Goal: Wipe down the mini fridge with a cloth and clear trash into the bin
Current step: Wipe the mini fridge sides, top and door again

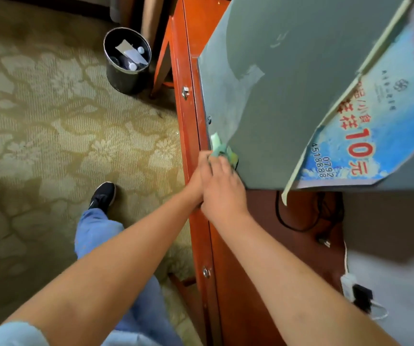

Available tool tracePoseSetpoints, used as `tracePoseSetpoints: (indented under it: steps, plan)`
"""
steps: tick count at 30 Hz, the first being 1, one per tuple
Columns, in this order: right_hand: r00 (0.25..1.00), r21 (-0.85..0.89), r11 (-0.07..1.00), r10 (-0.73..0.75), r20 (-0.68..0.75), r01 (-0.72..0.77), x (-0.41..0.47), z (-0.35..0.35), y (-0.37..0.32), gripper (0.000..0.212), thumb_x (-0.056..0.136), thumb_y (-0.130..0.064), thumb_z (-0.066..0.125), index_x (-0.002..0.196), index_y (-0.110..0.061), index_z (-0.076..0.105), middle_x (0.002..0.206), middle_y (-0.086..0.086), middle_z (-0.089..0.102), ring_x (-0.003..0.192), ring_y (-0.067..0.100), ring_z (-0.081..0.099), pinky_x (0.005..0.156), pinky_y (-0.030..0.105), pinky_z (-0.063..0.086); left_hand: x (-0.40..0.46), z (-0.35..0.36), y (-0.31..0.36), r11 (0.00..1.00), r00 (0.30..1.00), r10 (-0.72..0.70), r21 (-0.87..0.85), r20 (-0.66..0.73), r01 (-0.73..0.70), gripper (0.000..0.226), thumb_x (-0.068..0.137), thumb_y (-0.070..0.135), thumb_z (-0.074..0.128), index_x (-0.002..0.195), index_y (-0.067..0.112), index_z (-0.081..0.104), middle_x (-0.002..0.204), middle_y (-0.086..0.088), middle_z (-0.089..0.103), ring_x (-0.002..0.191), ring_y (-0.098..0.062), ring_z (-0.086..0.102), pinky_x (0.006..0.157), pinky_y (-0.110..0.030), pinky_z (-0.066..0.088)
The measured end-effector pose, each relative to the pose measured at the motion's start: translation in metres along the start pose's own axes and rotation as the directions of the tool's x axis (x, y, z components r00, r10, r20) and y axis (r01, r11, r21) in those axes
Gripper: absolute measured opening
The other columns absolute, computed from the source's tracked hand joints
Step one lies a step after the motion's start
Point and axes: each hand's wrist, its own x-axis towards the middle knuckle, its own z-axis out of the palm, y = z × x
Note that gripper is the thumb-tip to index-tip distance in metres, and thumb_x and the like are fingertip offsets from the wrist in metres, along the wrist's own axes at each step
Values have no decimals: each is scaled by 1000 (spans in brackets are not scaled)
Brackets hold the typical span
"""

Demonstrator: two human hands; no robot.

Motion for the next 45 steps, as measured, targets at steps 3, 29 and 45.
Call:
tracePoseSetpoints:
  steps: [3, 29, 45]
  plan:
    - [989, -21, 1000, 1, 151, 3, -15, 11, -8, 89, 80, -17, 72, 154, -13, 23, 143, 8, 42, 135, 26, 36, 111, 38, 35, -30, -1, -16, 991, 988, -129, 33, 90, 127, 14, 99, -2, 47, 105, 8, 40, 90, -3, 46, 87, -14, 48, 86, -32, 44]
    - [923, 2, 997, 67, -379, -72, 23, -72, 15, 74, 81, -2, 48, 152, -18, 35, 148, 11, 43, 142, 30, 35, 107, 41, 41, 10, 0, 111, 973, 971, 232, -11, 56, -232, 25, 92, 18, 55, 113, 9, 45, 95, 3, 55, 93, -16, 54, 90, -35, 45]
    - [964, 47, 995, 94, -249, -85, 12, -93, 11, 77, 83, -6, 57, 153, -22, 30, 148, 8, 40, 142, 28, 32, 107, 37, 43, 3, -2, 118, 982, 980, 174, 61, 101, -181, 18, 97, 3, 55, 114, 3, 47, 96, -1, 54, 89, -14, 53, 86, -32, 45]
